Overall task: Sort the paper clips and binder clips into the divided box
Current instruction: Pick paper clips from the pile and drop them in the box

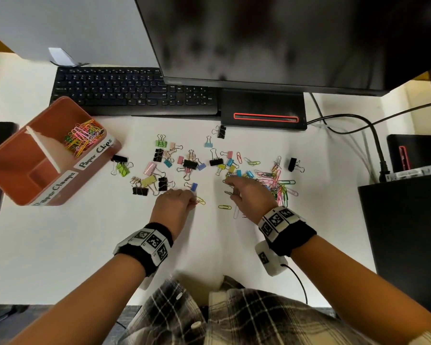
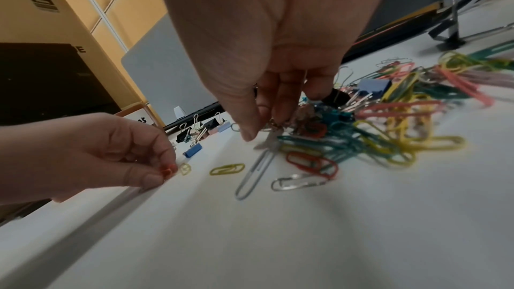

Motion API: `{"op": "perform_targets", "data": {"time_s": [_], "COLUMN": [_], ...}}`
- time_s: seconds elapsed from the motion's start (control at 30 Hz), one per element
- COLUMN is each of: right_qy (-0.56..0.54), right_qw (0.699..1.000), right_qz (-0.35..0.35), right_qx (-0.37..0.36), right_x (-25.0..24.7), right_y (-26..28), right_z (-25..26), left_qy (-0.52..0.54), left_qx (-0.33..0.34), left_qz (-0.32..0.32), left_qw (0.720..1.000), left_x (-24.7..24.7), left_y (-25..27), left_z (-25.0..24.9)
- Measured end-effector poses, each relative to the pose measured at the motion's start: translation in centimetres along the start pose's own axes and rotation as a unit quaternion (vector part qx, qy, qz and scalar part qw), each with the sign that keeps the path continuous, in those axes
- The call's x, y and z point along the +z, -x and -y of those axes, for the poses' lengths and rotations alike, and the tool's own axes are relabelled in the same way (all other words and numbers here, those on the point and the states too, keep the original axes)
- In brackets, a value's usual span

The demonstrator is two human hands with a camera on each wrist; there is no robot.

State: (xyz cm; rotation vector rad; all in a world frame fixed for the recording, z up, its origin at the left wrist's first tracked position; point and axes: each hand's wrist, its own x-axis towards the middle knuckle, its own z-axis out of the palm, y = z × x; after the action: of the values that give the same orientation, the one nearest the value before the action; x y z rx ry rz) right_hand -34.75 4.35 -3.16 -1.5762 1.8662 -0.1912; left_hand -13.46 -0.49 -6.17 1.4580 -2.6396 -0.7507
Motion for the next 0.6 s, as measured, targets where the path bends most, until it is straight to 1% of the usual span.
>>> {"op": "perform_targets", "data": {"time_s": [0.1, 0.2, 0.27, 0.47, 0.6], "right_qy": [0.054, 0.080, 0.099, 0.146, 0.117], "right_qw": [0.998, 0.996, 0.994, 0.989, 0.992], "right_qz": [-0.028, -0.030, -0.035, -0.032, -0.012], "right_qx": [0.013, 0.038, 0.038, -0.020, -0.049], "right_x": [0.1, 0.1, 0.1, 0.4, 0.3], "right_y": [-1.0, -1.7, -1.9, -1.8, -1.4], "right_z": [0.2, 0.3, 0.4, 0.6, 0.6], "left_qy": [-0.041, -0.062, -0.070, -0.084, -0.053], "left_qx": [0.000, 0.002, 0.006, 0.034, 0.051], "left_qz": [0.001, 0.002, 0.000, -0.013, -0.017], "left_qw": [0.999, 0.998, 0.998, 0.996, 0.997], "left_x": [0.1, 0.2, 0.1, 0.1, 0.3], "left_y": [0.1, 0.2, 0.3, 0.4, 0.2], "left_z": [-0.2, -0.3, -0.4, 0.2, 0.5]}}
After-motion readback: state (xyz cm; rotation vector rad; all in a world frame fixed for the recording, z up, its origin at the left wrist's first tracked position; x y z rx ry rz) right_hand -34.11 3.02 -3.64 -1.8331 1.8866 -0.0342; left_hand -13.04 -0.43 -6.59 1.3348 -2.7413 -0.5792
